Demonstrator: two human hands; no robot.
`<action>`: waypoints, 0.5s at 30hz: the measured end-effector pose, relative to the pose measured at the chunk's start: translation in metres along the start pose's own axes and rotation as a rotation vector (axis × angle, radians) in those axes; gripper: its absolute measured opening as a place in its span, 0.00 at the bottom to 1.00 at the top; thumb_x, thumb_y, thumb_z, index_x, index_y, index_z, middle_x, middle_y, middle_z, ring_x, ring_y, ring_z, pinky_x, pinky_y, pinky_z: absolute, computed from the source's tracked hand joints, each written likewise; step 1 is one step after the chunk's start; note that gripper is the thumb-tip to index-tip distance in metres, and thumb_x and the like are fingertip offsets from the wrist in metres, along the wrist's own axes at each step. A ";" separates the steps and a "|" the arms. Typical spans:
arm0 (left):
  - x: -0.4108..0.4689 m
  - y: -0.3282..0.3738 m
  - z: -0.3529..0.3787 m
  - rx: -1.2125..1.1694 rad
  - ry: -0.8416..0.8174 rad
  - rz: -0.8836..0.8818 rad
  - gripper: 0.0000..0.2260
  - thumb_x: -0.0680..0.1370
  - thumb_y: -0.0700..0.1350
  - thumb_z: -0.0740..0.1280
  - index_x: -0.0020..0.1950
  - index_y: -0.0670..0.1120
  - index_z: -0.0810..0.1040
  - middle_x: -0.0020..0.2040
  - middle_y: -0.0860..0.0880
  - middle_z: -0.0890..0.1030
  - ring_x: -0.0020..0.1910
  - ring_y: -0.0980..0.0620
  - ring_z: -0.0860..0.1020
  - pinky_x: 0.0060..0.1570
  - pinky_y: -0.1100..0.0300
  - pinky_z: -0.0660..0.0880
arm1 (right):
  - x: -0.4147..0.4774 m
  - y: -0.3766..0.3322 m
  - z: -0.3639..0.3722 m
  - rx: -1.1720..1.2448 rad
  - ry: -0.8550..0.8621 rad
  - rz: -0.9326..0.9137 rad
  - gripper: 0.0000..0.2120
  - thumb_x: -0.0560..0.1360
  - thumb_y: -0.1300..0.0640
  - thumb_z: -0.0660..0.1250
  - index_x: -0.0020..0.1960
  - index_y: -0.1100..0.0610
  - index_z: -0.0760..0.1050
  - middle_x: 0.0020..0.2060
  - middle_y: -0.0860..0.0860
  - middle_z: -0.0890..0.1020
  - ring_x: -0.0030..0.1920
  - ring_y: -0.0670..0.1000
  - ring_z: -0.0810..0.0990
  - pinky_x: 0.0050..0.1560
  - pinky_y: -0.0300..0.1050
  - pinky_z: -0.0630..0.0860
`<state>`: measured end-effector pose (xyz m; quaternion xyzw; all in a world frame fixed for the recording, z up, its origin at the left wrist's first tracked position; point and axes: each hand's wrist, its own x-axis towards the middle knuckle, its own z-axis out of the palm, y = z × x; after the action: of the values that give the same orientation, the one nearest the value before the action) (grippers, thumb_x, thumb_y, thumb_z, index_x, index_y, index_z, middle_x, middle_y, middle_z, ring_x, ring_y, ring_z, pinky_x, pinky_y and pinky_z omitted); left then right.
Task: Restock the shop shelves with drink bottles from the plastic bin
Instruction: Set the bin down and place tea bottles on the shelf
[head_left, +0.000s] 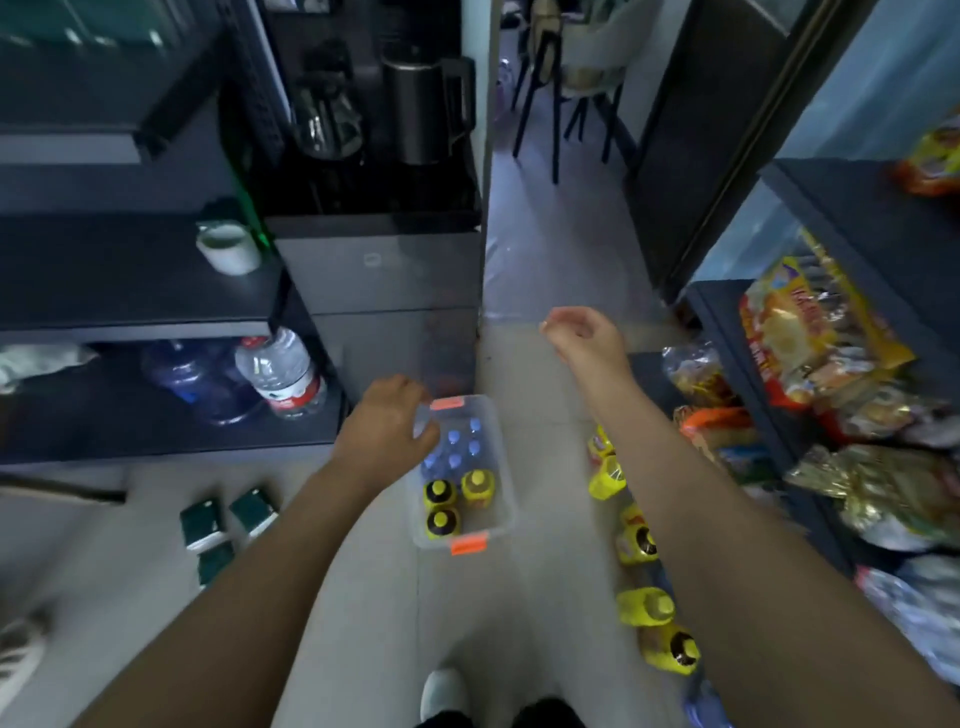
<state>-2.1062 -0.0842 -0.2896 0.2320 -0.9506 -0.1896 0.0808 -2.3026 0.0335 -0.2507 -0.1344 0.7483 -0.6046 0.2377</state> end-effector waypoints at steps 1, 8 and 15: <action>-0.005 -0.009 0.009 0.035 -0.036 -0.005 0.18 0.68 0.51 0.58 0.42 0.39 0.79 0.40 0.40 0.79 0.40 0.39 0.80 0.38 0.52 0.78 | 0.002 0.008 0.010 -0.012 -0.021 0.012 0.09 0.72 0.64 0.69 0.41 0.51 0.74 0.37 0.45 0.78 0.34 0.39 0.75 0.36 0.30 0.69; -0.016 -0.053 0.082 0.156 -0.193 -0.088 0.19 0.67 0.52 0.55 0.39 0.40 0.80 0.37 0.43 0.79 0.37 0.42 0.79 0.34 0.56 0.77 | 0.036 0.072 0.050 -0.037 -0.104 0.101 0.11 0.72 0.64 0.70 0.40 0.50 0.73 0.36 0.45 0.78 0.27 0.32 0.74 0.33 0.26 0.68; 0.005 -0.078 0.174 0.155 -0.269 -0.212 0.16 0.67 0.49 0.62 0.46 0.40 0.80 0.46 0.41 0.80 0.42 0.40 0.80 0.40 0.53 0.78 | 0.098 0.154 0.063 -0.083 -0.205 0.150 0.10 0.71 0.62 0.71 0.42 0.49 0.74 0.39 0.44 0.79 0.35 0.36 0.77 0.37 0.27 0.70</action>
<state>-2.1209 -0.0949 -0.4795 0.3091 -0.9348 -0.1528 -0.0857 -2.3399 -0.0317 -0.4291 -0.1490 0.7523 -0.5367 0.3519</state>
